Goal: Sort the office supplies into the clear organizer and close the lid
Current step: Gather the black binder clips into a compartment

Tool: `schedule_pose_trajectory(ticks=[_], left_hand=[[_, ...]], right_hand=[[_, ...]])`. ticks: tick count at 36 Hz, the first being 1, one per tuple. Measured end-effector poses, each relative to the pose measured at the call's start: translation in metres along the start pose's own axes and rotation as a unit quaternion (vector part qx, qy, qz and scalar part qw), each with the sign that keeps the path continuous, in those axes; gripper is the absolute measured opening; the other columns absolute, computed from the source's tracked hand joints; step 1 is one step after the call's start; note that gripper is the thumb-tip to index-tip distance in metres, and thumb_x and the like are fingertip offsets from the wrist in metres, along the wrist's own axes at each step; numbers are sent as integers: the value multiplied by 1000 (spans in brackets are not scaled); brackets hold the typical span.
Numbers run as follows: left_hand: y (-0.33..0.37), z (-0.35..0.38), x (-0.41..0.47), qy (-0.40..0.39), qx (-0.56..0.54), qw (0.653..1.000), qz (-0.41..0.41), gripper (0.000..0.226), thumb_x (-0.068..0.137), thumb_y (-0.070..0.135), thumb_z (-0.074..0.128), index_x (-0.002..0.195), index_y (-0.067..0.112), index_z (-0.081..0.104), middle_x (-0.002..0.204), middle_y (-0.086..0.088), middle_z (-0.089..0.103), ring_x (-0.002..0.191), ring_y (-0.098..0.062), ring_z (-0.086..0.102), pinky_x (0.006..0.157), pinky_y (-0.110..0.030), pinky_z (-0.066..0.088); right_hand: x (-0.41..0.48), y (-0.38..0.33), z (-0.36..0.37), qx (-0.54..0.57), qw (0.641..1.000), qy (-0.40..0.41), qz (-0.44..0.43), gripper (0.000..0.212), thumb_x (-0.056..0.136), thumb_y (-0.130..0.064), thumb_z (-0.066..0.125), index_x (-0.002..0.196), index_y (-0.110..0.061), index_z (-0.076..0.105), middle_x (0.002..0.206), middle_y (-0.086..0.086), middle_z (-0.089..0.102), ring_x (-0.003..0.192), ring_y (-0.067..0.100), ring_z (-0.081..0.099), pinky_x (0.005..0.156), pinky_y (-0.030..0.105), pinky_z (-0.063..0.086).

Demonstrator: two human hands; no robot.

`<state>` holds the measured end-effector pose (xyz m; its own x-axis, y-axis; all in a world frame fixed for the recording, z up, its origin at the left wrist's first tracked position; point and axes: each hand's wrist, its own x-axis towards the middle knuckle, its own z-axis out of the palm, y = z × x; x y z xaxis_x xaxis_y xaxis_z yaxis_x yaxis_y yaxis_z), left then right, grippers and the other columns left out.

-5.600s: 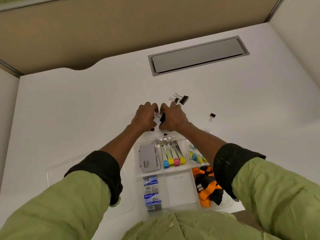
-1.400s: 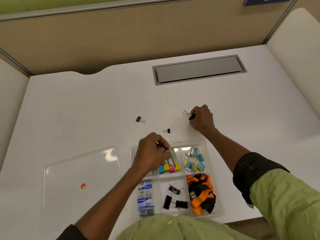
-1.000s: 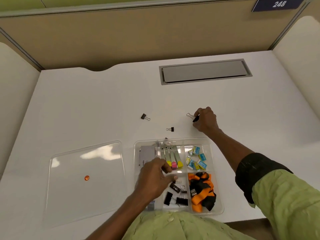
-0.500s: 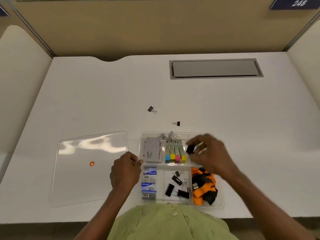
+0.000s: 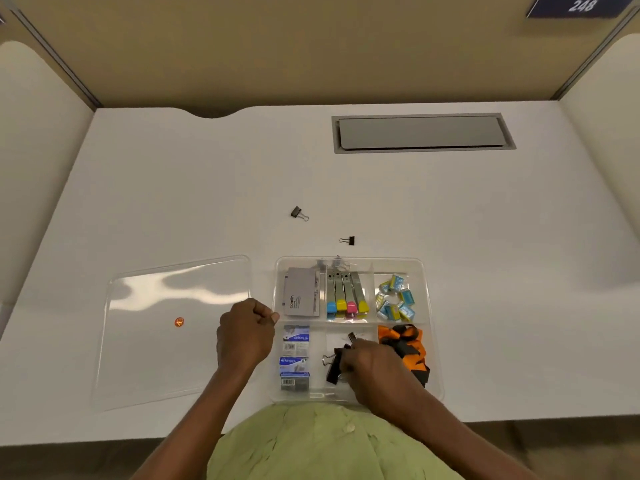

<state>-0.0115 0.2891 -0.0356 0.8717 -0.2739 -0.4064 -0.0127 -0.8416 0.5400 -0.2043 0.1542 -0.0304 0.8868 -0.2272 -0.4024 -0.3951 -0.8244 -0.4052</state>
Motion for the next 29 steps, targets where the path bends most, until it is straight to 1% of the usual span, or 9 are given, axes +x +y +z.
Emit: schedule_pose_trajectory(ticks=[2,5,9,11,14,18,23,26,29], left_hand=[[0,0,-3,3,4,1000,1,15,92,27,79,82,21,69,77,8,68,77,-19,67,74,-31,51],[1,1,-5,10,11,1000,4,13,92,25,78,84,19,70,77,7,68,76,-17,66,72,-29,48],[2,3,-8,18,23,1000,-6,11,93,23,77,86,19,69,80,7,71,74,-14,65,65,-25,44],[3,4,-10,22,36,999,-11,10,93,22,76,87,20,69,83,5,73,75,-15,66,64,-26,46],[5,5,-12,27,56,998,-19,9,94,22,75,89,21,68,85,5,74,76,-16,69,65,-27,50],[9,5,-13,31,72,997,-21,7,94,22,74,90,22,68,88,5,75,76,-14,69,63,-27,51],[12,6,-13,34,77,996,-37,7,95,27,72,92,24,67,90,7,74,71,-9,61,54,-19,36],[12,6,-12,32,83,995,-36,7,96,28,71,94,23,67,91,7,74,72,-9,62,56,-19,38],[12,6,-12,27,92,995,-34,6,95,26,72,97,23,67,95,6,74,73,-10,62,60,-21,43]], right_hand=[[6,0,-24,64,996,53,31,11,94,-20,64,98,-21,74,95,-5,70,80,6,62,76,21,54],[26,2,-65,115,979,155,68,3,91,-24,72,90,-23,75,85,-11,71,72,3,63,70,13,51],[82,17,-108,118,952,262,105,17,88,-37,75,83,-21,72,78,-9,72,69,9,65,66,28,53],[121,29,-120,116,953,237,151,34,83,-53,75,85,-19,68,81,-5,71,75,14,65,69,30,51],[175,40,-127,61,971,104,208,65,74,-73,71,89,-12,56,87,3,66,80,21,60,70,32,47],[212,40,-118,23,979,-10,200,75,59,-80,77,85,-14,52,74,0,59,78,23,62,71,32,48],[233,23,-114,-15,979,-63,193,72,53,-70,88,85,-12,57,78,0,65,79,24,67,76,35,58],[239,17,-108,-51,981,-63,177,64,66,-57,88,103,-13,59,92,3,60,97,27,65,84,36,55],[240,16,-101,-71,982,-54,167,44,78,-32,82,107,-6,61,85,3,56,89,25,59,76,33,50]])
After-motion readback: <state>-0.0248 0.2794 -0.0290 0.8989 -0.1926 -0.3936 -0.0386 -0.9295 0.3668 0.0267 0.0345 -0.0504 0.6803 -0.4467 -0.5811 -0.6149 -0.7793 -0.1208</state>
